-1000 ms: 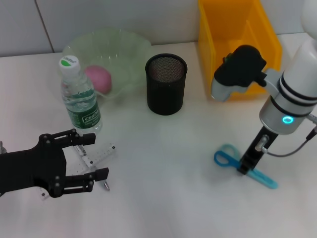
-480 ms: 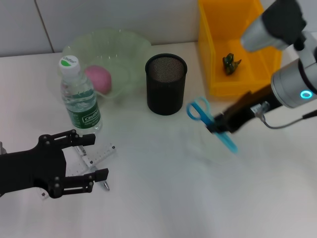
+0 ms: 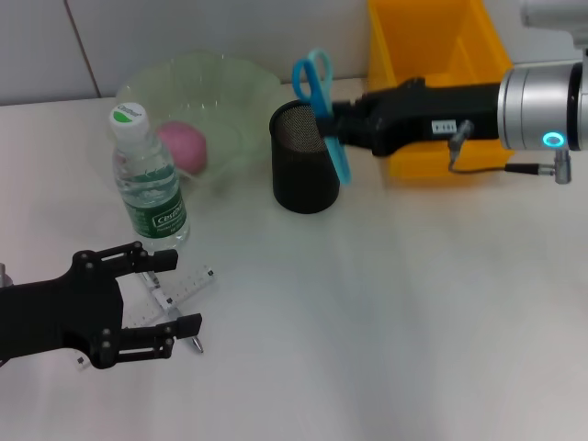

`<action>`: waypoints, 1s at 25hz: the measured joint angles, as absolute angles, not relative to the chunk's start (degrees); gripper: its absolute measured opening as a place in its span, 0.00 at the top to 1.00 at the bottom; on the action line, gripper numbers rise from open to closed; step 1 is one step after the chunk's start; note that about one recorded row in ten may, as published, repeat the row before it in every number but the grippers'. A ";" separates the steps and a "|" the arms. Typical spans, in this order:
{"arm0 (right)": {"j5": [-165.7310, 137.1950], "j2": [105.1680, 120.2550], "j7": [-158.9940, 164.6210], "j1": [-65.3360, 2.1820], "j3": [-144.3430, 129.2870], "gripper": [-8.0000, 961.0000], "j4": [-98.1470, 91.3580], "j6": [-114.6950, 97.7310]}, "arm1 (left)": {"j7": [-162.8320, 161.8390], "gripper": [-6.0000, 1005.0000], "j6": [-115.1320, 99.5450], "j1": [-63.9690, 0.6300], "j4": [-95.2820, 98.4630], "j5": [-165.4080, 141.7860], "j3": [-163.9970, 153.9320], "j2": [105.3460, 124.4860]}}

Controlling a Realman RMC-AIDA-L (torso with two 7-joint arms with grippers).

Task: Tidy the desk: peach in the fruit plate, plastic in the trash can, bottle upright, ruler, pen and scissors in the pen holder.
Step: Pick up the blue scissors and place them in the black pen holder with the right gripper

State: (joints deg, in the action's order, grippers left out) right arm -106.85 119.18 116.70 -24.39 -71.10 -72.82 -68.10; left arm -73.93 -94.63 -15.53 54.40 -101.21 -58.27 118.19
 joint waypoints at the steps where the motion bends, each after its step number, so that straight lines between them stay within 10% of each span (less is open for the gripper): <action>1: -104.80 119.17 114.65 -24.40 -70.94 0.76 -71.50 -66.73 | -74.00 0.19 -94.67 -15.52 54.41 -101.22 -58.27 118.17; 25: -89.45 119.33 91.20 -31.00 -73.38 0.75 -50.88 -49.89 | -73.50 0.19 -95.36 -15.82 52.99 -101.12 -58.27 118.12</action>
State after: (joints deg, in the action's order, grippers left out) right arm -89.45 119.33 91.20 -31.00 -73.38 -50.88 -49.89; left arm -73.50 -95.36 -15.82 52.99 -101.12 -58.27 118.12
